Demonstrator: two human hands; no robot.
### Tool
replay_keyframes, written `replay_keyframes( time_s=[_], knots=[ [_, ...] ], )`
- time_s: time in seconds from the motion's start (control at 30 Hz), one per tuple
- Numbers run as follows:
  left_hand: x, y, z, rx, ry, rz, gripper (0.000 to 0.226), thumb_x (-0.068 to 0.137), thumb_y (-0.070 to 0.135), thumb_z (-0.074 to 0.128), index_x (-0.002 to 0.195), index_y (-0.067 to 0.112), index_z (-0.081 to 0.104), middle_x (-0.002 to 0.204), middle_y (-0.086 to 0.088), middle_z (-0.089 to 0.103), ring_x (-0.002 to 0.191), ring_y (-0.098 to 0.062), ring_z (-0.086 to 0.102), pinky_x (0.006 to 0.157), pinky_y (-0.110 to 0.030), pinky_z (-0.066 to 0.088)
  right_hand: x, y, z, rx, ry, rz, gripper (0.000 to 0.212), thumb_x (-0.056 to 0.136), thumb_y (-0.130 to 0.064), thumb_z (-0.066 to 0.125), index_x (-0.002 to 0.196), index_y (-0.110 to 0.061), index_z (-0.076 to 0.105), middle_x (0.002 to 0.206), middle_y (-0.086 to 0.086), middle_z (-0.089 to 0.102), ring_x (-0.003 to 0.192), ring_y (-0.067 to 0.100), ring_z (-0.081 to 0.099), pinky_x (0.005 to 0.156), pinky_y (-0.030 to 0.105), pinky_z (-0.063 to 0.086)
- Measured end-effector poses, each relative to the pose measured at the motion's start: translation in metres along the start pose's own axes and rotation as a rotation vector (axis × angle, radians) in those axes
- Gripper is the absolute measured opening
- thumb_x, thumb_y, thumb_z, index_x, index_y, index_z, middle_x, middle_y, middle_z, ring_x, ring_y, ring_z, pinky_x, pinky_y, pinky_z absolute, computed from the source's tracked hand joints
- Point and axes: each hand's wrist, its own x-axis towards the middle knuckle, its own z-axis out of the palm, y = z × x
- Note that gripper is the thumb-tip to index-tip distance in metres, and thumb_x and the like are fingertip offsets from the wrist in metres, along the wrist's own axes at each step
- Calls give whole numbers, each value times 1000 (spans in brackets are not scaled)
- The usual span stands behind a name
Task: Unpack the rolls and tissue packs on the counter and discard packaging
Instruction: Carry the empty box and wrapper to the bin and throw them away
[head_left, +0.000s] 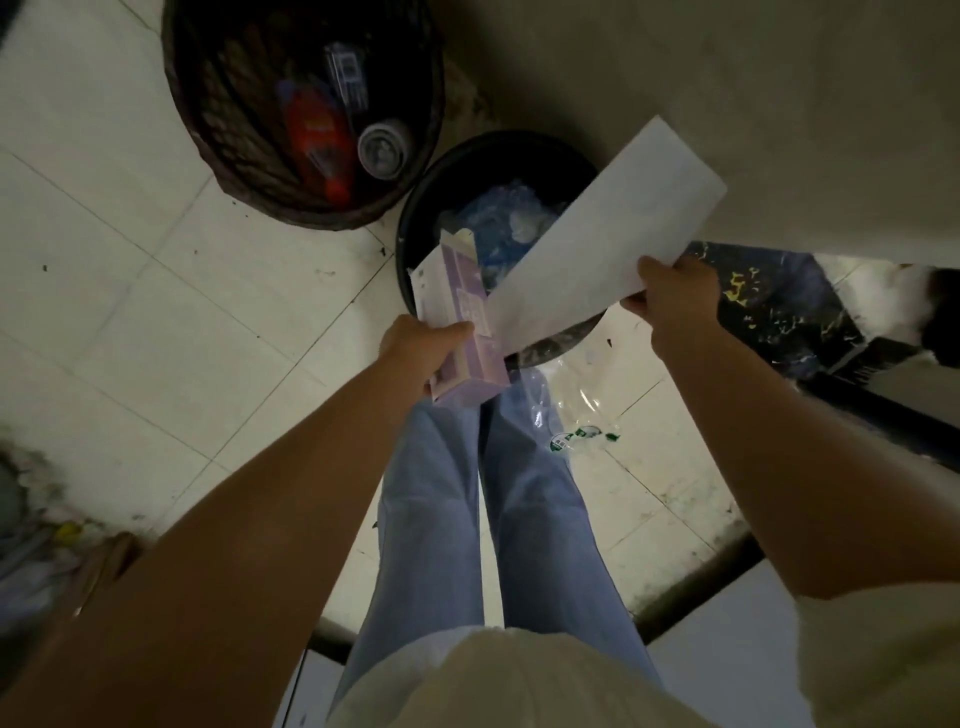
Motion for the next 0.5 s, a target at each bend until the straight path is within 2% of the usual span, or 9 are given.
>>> replay_keyframes(
  time_s=[0.07,0.2,0.23,0.27,0.3,0.33,0.37,0.43,0.5],
  knots=[
    [-5,3,0,-13,36,14,64,83,35,67,131,-1,45,129,-21,57,116,-36,56,95,-51,51,-9,0,-5,221,29,58,33,90,-2,47,123,-3,49,104,1,56,90,19,54,68,26,54],
    [-9,9,-2,-44,82,45,64,83,36,67,129,-1,45,130,-22,56,116,-37,56,96,-51,51,-31,19,2,653,103,226,30,92,1,44,121,3,49,128,21,52,114,34,53,82,27,55],
    [-9,10,-1,-50,83,46,64,83,36,67,130,-1,45,130,-21,55,116,-37,56,96,-51,50,-31,29,5,732,96,312,23,94,-2,42,112,6,52,127,26,52,116,37,52,67,22,44],
    [-11,11,-1,-50,78,41,64,82,37,67,130,0,44,131,-21,55,117,-36,55,97,-51,50,-36,30,9,788,62,417,20,96,-8,40,97,1,58,124,30,54,115,40,51,103,29,17],
    [-10,11,0,-39,72,38,65,82,36,67,131,0,43,132,-20,54,118,-36,55,97,-51,50,-38,36,13,765,47,503,24,97,-16,40,83,-7,57,120,30,57,112,41,52,110,38,34],
    [-10,11,2,-33,65,41,65,83,36,67,132,1,42,133,-19,54,118,-35,55,97,-51,50,-37,42,18,664,40,498,25,97,-20,39,83,-9,56,116,28,59,112,40,53,110,47,33],
    [-8,11,5,-25,73,49,65,83,36,66,133,2,41,133,-18,53,118,-35,55,97,-51,50,-37,45,22,700,-16,539,25,97,-20,38,97,-3,57,114,26,60,115,39,53,108,49,35],
    [-5,14,9,-33,63,65,65,84,36,64,134,4,39,135,-17,52,118,-34,54,98,-50,50,-37,44,27,667,-145,566,31,99,-16,34,119,4,48,98,21,64,114,32,59,99,41,45],
    [-4,18,14,-12,70,86,65,86,36,61,137,4,35,138,-18,48,122,-35,51,102,-49,47,-36,37,27,535,-221,628,30,99,-17,30,99,4,51,82,26,67,89,29,69,90,34,53]
  ],
)
